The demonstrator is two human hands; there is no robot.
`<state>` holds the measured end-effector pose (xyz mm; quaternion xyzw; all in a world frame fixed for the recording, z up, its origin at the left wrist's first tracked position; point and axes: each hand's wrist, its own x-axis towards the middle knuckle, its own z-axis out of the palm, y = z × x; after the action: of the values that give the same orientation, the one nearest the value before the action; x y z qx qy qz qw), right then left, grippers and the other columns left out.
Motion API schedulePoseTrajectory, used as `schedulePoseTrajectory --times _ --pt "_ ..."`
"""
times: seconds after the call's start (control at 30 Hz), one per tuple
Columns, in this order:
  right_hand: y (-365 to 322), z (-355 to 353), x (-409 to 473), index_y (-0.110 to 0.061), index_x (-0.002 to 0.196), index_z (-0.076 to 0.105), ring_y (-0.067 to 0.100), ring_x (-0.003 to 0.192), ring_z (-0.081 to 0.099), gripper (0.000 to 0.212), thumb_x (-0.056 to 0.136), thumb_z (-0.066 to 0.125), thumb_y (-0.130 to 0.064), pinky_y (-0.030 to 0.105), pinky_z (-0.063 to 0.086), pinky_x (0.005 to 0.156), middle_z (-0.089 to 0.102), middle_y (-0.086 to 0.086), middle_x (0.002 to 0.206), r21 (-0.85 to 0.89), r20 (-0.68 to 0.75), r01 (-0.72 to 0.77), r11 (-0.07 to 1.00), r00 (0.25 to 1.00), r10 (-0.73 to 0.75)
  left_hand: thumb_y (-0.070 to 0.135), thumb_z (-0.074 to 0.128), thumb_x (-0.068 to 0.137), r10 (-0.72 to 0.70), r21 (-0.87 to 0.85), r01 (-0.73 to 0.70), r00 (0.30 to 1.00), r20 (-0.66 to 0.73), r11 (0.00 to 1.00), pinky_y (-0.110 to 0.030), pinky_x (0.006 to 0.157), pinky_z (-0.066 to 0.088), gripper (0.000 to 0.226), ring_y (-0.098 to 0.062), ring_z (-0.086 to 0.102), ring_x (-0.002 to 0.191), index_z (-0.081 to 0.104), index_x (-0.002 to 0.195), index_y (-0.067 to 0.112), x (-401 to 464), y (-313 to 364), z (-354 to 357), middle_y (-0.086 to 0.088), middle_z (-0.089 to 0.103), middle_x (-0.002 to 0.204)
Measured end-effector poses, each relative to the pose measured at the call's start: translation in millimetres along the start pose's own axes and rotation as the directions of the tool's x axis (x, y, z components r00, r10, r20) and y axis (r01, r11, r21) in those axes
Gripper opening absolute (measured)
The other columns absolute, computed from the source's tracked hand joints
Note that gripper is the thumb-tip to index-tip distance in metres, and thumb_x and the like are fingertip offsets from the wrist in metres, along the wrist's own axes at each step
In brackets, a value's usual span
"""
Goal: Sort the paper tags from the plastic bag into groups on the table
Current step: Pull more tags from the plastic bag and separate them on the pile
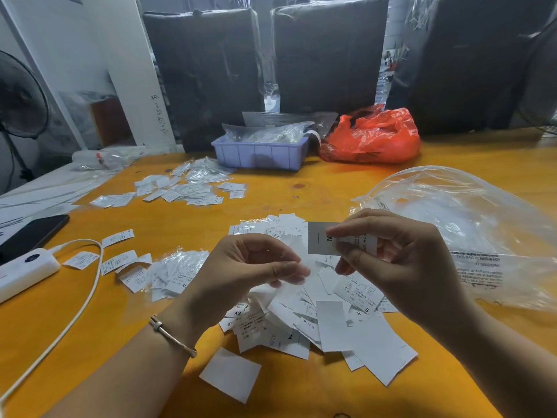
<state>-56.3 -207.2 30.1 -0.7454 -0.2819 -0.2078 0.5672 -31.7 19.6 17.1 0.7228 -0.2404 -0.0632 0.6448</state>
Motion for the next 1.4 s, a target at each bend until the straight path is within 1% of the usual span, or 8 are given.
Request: schedulePoseTrajectory --times 0.23,0.33,0.5,0.7,0.9,1.07,1.23,1.4 --pt "-1.3 -2.1 -0.8 -0.008 0.091 0.075 0.016 0.059 0.069 0.031 0.076 0.067 0.019 0.026 0.057 0.055 0.07 0.002 0.083 0.0 -0.017 -0.002 1.0 1.0 0.002 0.023 0.078 0.077 -0.001 -0.01 0.0 1.0 -0.022 1.0 -0.024 0.066 0.058 0.012 -0.025 0.076 0.085 0.077 0.088 0.017 -0.3 0.1 0.0 -0.01 0.078 0.09" --pt "-1.5 -2.6 -0.7 -0.007 0.09 0.075 0.017 0.058 0.069 0.029 0.076 0.066 0.016 0.025 0.056 0.055 0.07 0.001 0.082 0.01 -0.023 -0.001 1.0 1.0 0.001 0.023 0.077 0.077 0.0 -0.002 0.0 1.0 -0.028 1.0 -0.023 0.065 0.057 0.012 -0.025 0.076 0.084 0.077 0.088 0.017 0.0 0.0 0.0 -0.009 0.078 0.09" --pt "-1.2 -3.6 -0.4 -0.007 0.09 0.076 0.018 0.058 0.069 0.032 0.075 0.066 0.02 0.026 0.056 0.055 0.069 0.0 0.082 0.012 -0.01 -0.027 1.0 1.0 0.027 0.022 0.077 0.077 -0.002 -0.01 0.002 1.0 -0.03 1.0 -0.023 0.065 0.057 0.017 -0.025 0.075 0.084 0.075 0.089 0.01 0.0 -0.8 -0.7 -0.011 0.078 0.089" --pt "-2.5 -1.1 -1.6 -0.005 0.09 0.075 0.014 0.059 0.069 0.031 0.075 0.066 0.02 0.023 0.056 0.055 0.069 0.002 0.082 -0.001 0.035 -0.027 1.0 0.999 0.027 0.022 0.078 0.078 0.0 -0.01 0.0 1.0 -0.028 1.0 -0.023 0.065 0.057 0.015 -0.026 0.075 0.084 0.077 0.089 0.012 0.5 -1.1 -0.5 -0.012 0.078 0.09" --pt "-0.8 -5.5 1.2 -0.006 0.091 0.075 0.016 0.059 0.069 0.031 0.076 0.066 0.019 0.027 0.057 0.055 0.069 0.001 0.082 -0.047 -0.001 -0.027 0.999 1.0 0.027 0.022 0.078 0.078 -0.002 -0.007 0.002 1.0 -0.021 1.0 -0.023 0.066 0.057 0.014 -0.026 0.075 0.084 0.077 0.09 0.014 -0.3 -0.9 -0.1 -0.012 0.078 0.09" --pt "-0.3 1.0 -1.4 -0.004 0.092 0.075 0.015 0.06 0.07 0.029 0.075 0.066 0.018 0.022 0.055 0.055 0.069 0.002 0.082 -0.05 0.085 -0.034 0.998 0.996 0.038 0.021 0.078 0.078 0.0 -0.003 0.0 1.0 -0.023 1.0 -0.023 0.065 0.057 0.015 -0.025 0.075 0.084 0.077 0.09 0.012 0.0 -0.3 0.1 -0.011 0.078 0.09" --pt "-2.5 -5.9 2.0 -0.003 0.089 0.074 0.019 0.054 0.068 0.027 0.077 0.065 0.019 0.023 0.054 0.055 0.069 0.008 0.075 0.079 -0.048 -0.025 0.997 0.998 0.028 0.021 0.078 0.078 0.001 0.005 0.0 0.999 -0.033 1.0 -0.022 0.065 0.056 0.016 -0.026 0.075 0.084 0.076 0.09 0.011 0.2 -0.4 -0.1 -0.011 0.078 0.09" --pt "-2.8 -2.0 0.2 -0.002 0.089 0.074 0.02 0.055 0.068 0.027 0.077 0.064 0.02 0.024 0.055 0.055 0.069 0.01 0.078 0.084 0.019 -0.073 0.994 0.997 0.071 0.022 0.078 0.078 0.004 0.007 -0.004 1.0 -0.031 1.0 -0.022 0.065 0.056 0.014 -0.025 0.075 0.083 0.077 0.09 0.013 -0.2 -0.6 0.2 -0.01 0.078 0.089"
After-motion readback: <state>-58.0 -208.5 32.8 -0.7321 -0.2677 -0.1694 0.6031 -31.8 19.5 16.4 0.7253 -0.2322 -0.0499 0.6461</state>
